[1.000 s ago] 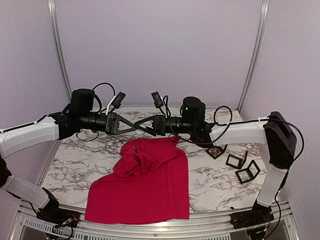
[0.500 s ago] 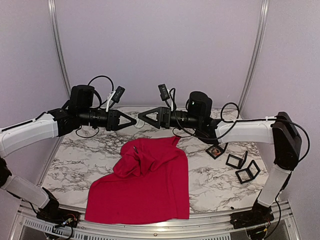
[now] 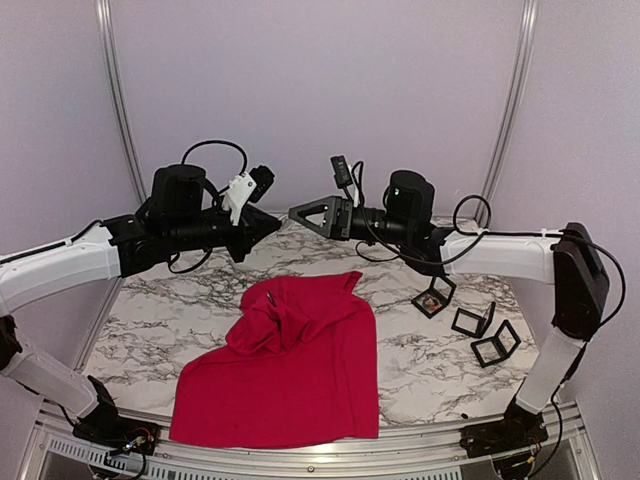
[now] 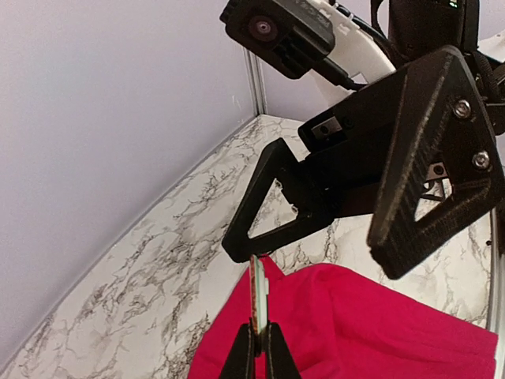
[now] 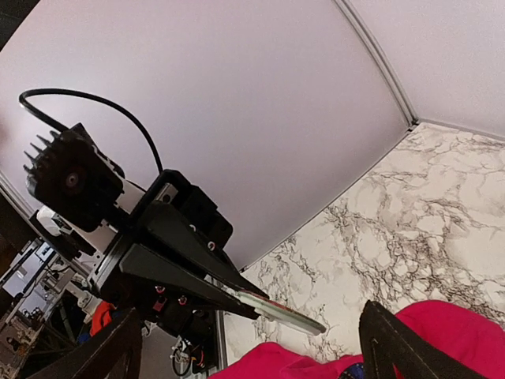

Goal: Remove the brooch from the garment
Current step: Close the brooch at the center of the board, then pass from the left arm to the right, then move the brooch box to the corner of the board.

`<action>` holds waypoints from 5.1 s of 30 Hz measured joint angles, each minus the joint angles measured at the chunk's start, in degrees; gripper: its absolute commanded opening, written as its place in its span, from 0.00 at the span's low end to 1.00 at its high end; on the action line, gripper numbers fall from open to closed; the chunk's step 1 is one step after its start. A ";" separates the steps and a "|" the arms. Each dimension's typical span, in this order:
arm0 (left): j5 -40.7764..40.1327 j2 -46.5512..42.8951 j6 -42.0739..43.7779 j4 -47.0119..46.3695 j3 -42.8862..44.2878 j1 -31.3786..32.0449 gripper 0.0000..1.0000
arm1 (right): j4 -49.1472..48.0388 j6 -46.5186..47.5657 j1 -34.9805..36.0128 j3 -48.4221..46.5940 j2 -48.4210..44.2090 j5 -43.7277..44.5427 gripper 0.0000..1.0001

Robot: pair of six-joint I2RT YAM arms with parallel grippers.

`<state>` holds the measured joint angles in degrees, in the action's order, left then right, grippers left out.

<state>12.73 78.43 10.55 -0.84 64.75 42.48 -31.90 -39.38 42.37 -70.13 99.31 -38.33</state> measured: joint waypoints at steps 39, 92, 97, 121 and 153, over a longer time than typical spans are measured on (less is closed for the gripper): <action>-61.88 17.27 73.02 -66.93 -18.36 23.58 0.00 | 7.21 -10.38 -2.49 -0.76 1.88 -0.52 0.54; -67.87 26.23 82.86 -74.71 -16.70 23.47 0.76 | 13.29 -13.94 -0.35 -2.38 3.93 -1.09 0.00; -68.91 25.59 79.41 -74.66 -16.72 23.47 0.99 | 13.31 -13.40 -0.26 -2.40 3.93 -0.31 0.00; -59.98 -6.21 23.02 -29.55 -15.67 16.85 0.99 | 17.68 -9.42 -2.12 4.04 -1.40 9.35 0.00; -27.50 -12.92 -11.72 2.54 -10.19 2.97 0.99 | 45.29 -15.08 -14.69 37.97 -39.21 30.21 0.00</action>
<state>-14.76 65.52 -1.17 1.69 54.57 45.45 13.39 -54.46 27.68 -32.16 60.10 -8.12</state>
